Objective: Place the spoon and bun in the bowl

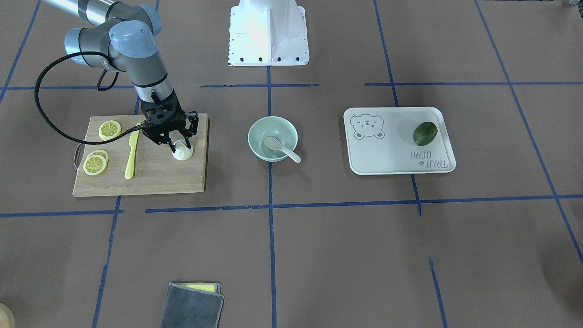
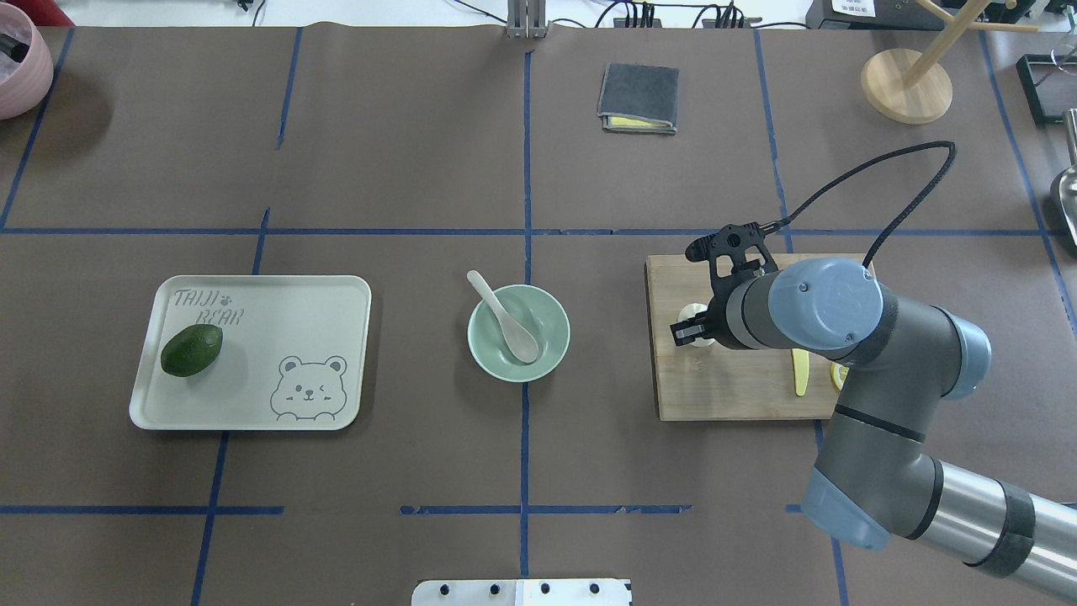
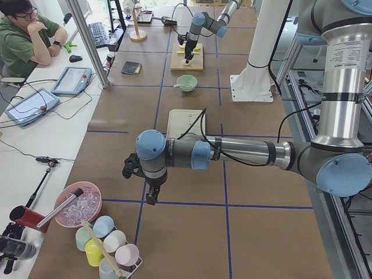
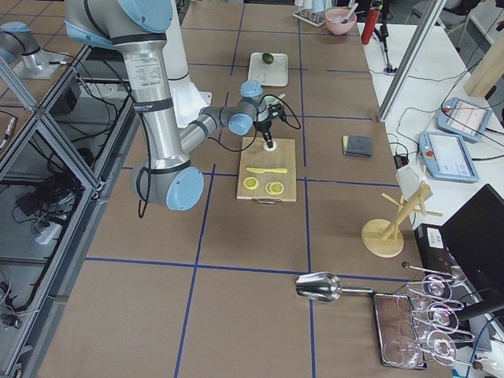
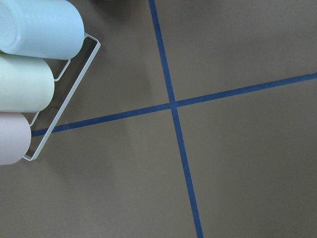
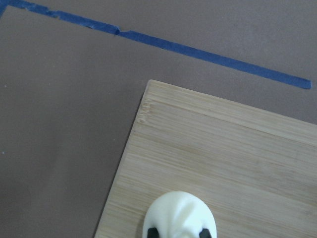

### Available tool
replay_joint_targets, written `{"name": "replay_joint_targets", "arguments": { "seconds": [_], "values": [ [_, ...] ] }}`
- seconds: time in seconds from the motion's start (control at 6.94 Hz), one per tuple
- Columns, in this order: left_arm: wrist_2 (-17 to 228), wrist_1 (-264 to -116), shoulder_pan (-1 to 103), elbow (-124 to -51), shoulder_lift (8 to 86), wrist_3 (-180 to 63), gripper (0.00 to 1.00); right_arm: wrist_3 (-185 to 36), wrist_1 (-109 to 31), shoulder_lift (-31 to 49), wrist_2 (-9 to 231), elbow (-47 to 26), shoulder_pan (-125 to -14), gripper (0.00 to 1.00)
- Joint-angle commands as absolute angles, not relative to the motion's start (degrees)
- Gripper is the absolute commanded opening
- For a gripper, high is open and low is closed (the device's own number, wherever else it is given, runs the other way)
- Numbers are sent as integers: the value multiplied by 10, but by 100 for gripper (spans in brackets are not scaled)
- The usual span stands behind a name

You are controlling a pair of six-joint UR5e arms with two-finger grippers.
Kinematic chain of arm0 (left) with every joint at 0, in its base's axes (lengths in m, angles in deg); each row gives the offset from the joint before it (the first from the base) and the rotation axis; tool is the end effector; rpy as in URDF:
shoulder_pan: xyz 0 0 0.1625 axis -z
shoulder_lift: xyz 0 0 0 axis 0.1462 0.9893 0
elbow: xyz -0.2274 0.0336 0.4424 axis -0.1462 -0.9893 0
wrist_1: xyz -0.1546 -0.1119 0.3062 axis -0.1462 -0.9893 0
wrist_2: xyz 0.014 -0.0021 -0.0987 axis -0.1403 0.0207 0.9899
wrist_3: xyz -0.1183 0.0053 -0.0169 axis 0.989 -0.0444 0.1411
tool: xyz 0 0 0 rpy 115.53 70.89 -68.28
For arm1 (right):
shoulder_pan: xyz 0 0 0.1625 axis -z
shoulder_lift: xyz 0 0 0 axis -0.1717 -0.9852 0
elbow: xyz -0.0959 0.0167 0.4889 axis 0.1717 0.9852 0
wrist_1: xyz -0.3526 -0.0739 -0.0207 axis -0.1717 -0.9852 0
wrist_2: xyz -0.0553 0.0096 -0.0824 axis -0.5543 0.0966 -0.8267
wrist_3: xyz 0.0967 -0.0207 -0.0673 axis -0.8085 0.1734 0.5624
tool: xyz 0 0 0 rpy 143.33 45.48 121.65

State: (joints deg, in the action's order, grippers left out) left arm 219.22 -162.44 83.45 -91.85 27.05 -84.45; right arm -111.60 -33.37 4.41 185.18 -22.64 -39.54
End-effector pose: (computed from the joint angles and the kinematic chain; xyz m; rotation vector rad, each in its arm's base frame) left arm -0.0628 -0.4330 0.7116 0.1404 0.7753 0.1729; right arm -0.4438 -0.3894 0.4733 0.3762 -0.7850 -0.1683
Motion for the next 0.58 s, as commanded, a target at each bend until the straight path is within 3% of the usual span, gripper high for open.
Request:
{"name": "replay_joint_targets", "arguments": {
  "seconds": [0.0, 0.14, 0.29, 0.43],
  "values": [
    [2192, -1624, 834, -919, 271, -844, 100, -1117, -334, 50, 1854, -229, -394, 0],
    [2192, -1624, 834, -919, 271, -844, 100, -1132, -376, 94, 1854, -235, -393, 0],
    [2192, -1624, 834, -919, 271, -844, 100, -1153, -551, 204, 1852, -236, -392, 0],
    [2192, -1624, 834, -919, 271, -844, 100, -1182, -605, 268, 1851, -234, -389, 0]
  ]
}}
